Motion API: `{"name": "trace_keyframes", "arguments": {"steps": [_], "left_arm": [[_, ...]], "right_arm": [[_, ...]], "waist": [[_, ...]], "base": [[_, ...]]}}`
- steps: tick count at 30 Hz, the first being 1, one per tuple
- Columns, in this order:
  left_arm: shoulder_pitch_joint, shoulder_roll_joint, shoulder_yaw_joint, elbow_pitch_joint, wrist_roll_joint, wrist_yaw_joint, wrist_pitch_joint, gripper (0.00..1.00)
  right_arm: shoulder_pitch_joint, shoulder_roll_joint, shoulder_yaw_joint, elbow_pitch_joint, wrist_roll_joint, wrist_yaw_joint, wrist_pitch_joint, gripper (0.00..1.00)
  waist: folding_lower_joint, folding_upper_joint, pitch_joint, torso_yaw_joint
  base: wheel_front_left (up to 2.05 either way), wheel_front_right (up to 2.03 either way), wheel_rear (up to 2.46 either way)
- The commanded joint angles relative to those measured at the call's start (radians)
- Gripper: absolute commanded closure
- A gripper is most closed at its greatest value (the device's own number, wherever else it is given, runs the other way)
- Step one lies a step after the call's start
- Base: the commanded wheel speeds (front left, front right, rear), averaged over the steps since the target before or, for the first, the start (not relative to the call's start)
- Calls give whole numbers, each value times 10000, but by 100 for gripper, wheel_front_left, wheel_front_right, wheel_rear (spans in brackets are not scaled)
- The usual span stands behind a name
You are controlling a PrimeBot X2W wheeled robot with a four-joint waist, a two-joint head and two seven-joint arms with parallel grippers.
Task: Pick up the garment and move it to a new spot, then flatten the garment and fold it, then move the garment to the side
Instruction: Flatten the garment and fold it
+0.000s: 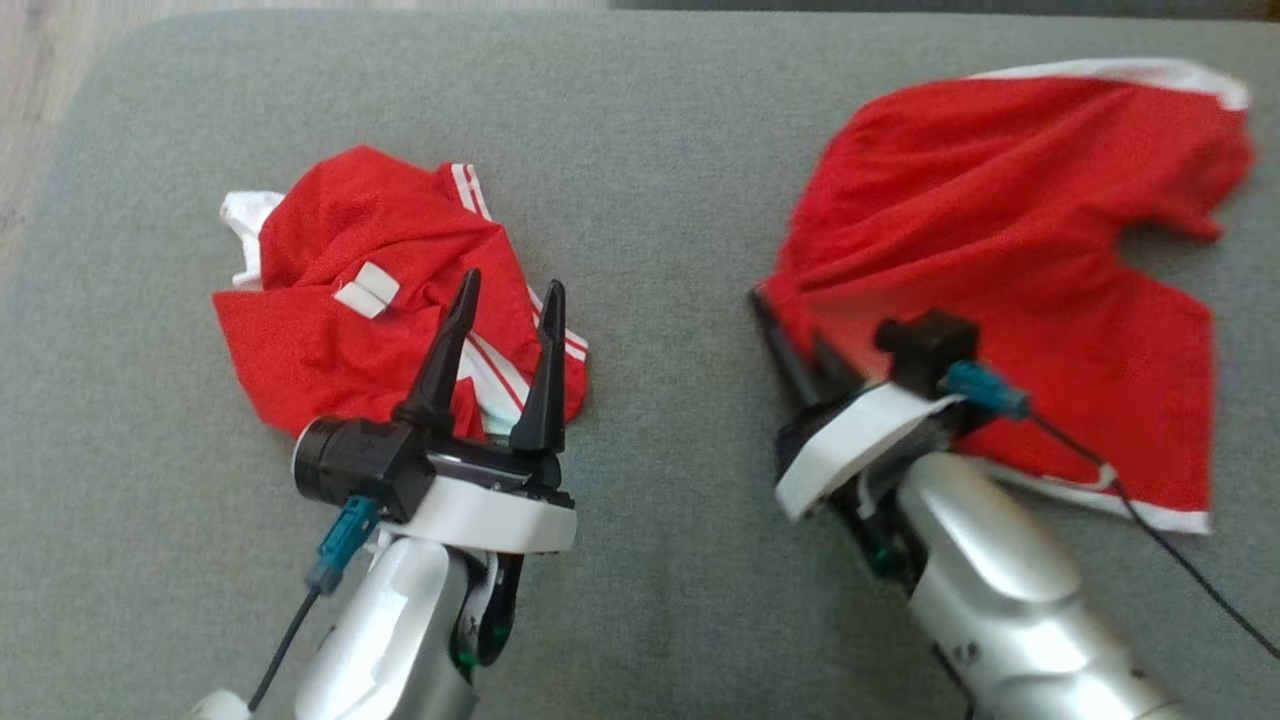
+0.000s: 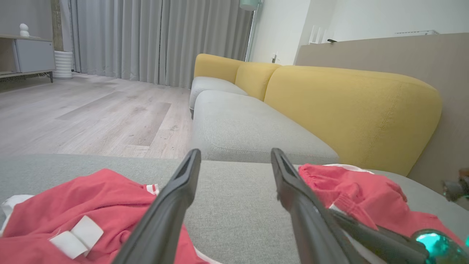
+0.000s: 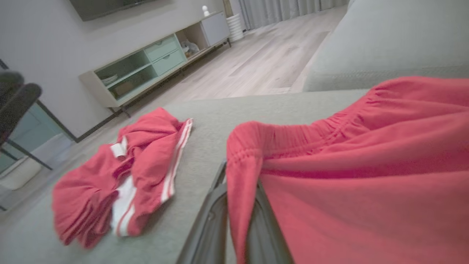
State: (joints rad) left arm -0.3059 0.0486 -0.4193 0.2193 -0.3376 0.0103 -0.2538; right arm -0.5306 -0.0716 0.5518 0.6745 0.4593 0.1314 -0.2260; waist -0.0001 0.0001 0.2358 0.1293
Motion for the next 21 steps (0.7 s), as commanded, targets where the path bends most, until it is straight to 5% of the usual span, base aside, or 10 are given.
{"name": "trace_keyframes", "arguments": {"steps": [1, 5, 13, 14, 15, 16, 21], "left_arm": [[-270, 20, 297, -266, 20, 42, -80, 0], [-152, 23, 330, -260, 44, 17, -80, 0], [-142, 28, 295, -316, 123, -6, -80, 0], [-156, 27, 280, -323, 126, -9, -80, 0], [-166, 27, 265, -329, 127, -10, -80, 0], [-176, 26, 255, -332, 127, -9, -80, 0], [-189, 35, 305, -298, 129, 16, -80, 0]], "right_arm": [[186, -6, 636, -568, 497, -7, 164, 100], [414, -592, 1415, -1186, 1779, -7, 611, 100], [50, -1226, 1611, -588, 2214, -7, 794, 100], [-42, -1269, 1634, -384, 2075, -7, 800, 84], [-143, -1300, 1672, -166, 1854, -7, 779, 33], [-235, -1291, 1687, 37, 1651, -7, 733, 0], [-539, -989, 1323, 641, 1150, -7, 298, 0]], "waist": [[1, -1, -154, -108], [1, -1, -284, -217], [1, -1, -167, -244], [1, -1, -137, -240], [1, -1, -112, -240], [1, -1, -89, -244], [1, -1, -89, -393]], "base": [[0, 0, 0], [0, 0, 0], [0, 0, 0], [0, 0, 0], [0, 0, 0], [0, 0, 0], [0, 0, 0]]}}
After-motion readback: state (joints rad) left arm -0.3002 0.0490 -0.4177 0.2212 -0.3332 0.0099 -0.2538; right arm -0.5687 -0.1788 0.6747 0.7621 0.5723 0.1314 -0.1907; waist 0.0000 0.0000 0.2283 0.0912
